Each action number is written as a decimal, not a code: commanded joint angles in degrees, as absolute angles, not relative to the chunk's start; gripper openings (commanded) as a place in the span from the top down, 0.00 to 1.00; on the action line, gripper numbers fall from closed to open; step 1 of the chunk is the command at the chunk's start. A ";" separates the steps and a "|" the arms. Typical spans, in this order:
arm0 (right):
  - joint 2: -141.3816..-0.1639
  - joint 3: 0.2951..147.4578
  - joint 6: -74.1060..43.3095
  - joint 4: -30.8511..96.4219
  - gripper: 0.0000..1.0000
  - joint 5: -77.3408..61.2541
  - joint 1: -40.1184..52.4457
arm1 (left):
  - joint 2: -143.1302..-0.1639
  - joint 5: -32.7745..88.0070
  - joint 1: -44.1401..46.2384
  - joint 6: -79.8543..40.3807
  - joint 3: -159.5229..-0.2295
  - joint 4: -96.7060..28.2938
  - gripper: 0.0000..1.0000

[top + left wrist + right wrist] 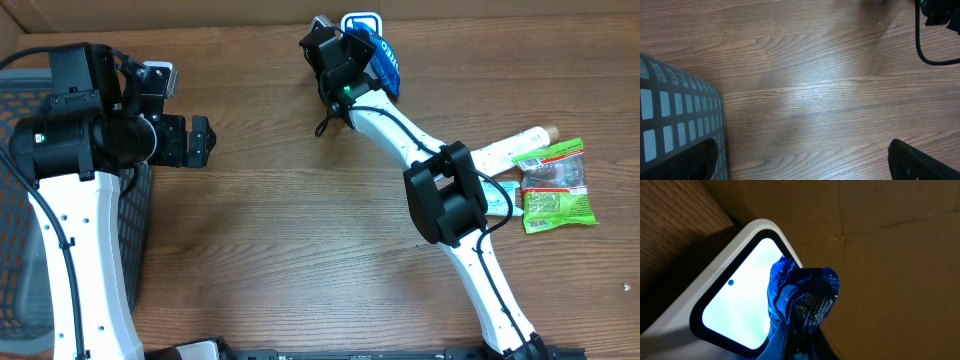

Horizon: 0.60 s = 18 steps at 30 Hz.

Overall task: Scan the item barcode
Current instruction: 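Hold the blue bar barcode over the scanner with the right gripper, then carry the blue bar right and drop it onto the scanned items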

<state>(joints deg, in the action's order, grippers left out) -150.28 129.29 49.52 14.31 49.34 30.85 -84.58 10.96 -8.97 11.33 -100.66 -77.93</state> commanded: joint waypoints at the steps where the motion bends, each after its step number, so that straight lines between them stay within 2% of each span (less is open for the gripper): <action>1: -149.32 129.60 49.58 13.50 0.96 50.81 31.64 | -85.08 11.44 -8.97 11.60 -100.97 -77.73 0.00; 7: -148.53 129.60 49.74 13.89 0.96 50.00 32.99 | -85.08 11.44 -8.97 11.60 -100.99 -77.73 0.00; 10: -146.10 129.60 48.60 18.59 0.96 46.41 33.56 | -85.08 11.44 -8.97 11.60 -100.97 -77.73 0.00; 18: -129.03 129.60 34.41 44.86 0.96 18.20 33.74 | -85.08 11.44 -8.97 11.60 -100.97 -77.73 0.00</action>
<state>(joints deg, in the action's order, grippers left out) -141.86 128.79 42.70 40.25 33.45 33.69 -84.58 10.94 -8.97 11.33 -100.66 -77.91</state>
